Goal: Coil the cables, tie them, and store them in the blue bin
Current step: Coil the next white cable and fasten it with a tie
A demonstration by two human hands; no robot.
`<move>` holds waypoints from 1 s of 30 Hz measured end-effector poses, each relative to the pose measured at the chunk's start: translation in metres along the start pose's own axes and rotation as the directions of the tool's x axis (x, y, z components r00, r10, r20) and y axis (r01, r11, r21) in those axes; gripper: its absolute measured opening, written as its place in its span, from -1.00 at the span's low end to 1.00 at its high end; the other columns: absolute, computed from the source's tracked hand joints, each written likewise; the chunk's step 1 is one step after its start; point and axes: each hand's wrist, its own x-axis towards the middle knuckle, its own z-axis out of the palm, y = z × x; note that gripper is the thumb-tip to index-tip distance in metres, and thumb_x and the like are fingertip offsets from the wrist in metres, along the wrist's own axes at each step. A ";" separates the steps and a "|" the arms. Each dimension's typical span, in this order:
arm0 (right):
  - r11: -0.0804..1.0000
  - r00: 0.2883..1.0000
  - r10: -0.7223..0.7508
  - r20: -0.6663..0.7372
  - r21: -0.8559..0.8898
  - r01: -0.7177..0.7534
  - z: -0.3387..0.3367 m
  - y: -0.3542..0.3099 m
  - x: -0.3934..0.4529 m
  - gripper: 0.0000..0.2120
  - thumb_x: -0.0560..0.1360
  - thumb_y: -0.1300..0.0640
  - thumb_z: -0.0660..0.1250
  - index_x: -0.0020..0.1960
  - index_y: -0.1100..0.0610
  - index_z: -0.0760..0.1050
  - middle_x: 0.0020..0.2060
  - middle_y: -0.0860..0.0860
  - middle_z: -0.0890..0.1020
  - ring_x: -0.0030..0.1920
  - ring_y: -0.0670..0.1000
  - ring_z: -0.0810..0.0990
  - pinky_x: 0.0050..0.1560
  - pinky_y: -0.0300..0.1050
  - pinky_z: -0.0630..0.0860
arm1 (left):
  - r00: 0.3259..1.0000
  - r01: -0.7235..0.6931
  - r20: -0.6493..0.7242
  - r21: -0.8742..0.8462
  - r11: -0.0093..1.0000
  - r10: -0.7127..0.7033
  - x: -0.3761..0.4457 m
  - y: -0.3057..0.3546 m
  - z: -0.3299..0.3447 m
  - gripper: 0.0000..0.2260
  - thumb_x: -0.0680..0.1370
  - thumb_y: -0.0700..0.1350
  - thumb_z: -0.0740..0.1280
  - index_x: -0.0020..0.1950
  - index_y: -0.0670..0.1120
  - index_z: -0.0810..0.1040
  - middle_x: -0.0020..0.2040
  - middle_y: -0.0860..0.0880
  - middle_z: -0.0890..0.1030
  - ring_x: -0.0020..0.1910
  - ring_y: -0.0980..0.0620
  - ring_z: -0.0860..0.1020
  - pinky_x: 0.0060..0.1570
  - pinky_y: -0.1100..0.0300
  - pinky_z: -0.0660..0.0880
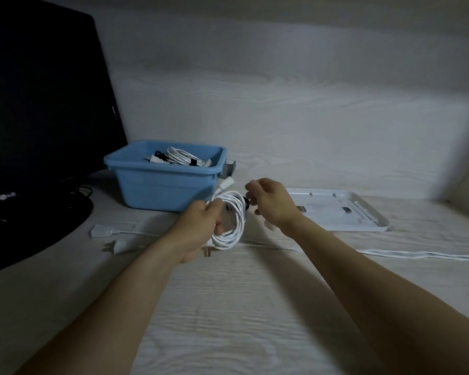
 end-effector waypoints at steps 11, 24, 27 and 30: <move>0.650 0.968 -0.023 0.250 -0.732 0.205 0.021 0.026 0.047 -0.70 0.55 0.06 0.35 0.21 0.18 0.59 0.16 0.23 0.53 0.12 0.26 0.53 0.16 0.02 0.48 | 0.970 -0.082 -0.210 0.206 0.975 0.126 0.017 -0.023 -0.005 -0.65 0.63 0.13 0.10 -0.20 -0.10 0.36 -0.26 -0.13 0.50 -0.26 -0.08 0.46 -0.18 0.01 0.44; 0.923 0.957 -0.252 -0.145 -0.334 0.193 -0.032 -0.001 0.032 -0.78 0.66 0.10 0.20 0.11 0.21 0.56 -0.10 0.11 0.71 -0.07 0.10 0.65 -0.08 -0.12 0.53 | 0.942 -0.110 -0.289 0.208 0.972 0.168 0.006 -0.014 0.002 -0.67 0.65 0.10 0.10 -0.05 -0.16 0.39 -0.06 -0.29 0.59 -0.09 -0.29 0.57 -0.17 -0.08 0.52; 0.913 0.899 -0.359 -0.251 -0.295 0.282 -0.039 -0.019 0.006 -0.76 0.66 0.11 0.19 0.03 0.21 0.58 -0.23 0.07 0.68 -0.20 0.05 0.62 -0.30 -0.39 0.38 | 0.938 -0.137 -0.287 0.212 0.968 0.196 0.004 -0.013 0.004 -0.56 0.56 0.21 0.07 -0.07 -0.17 0.41 -0.08 -0.30 0.61 -0.12 -0.32 0.58 -0.16 -0.12 0.53; 0.943 0.906 -0.329 -0.266 -0.141 0.301 -0.041 -0.028 -0.031 -0.75 0.67 0.13 0.17 0.07 0.15 0.62 -0.44 -0.02 0.57 -0.37 0.10 0.59 -0.36 -0.14 0.44 | 0.944 -0.152 -0.258 0.221 0.963 0.208 0.001 -0.013 0.008 -0.59 0.61 0.18 0.09 -0.11 -0.16 0.41 -0.12 -0.28 0.61 -0.24 -0.21 0.55 -0.27 0.03 0.48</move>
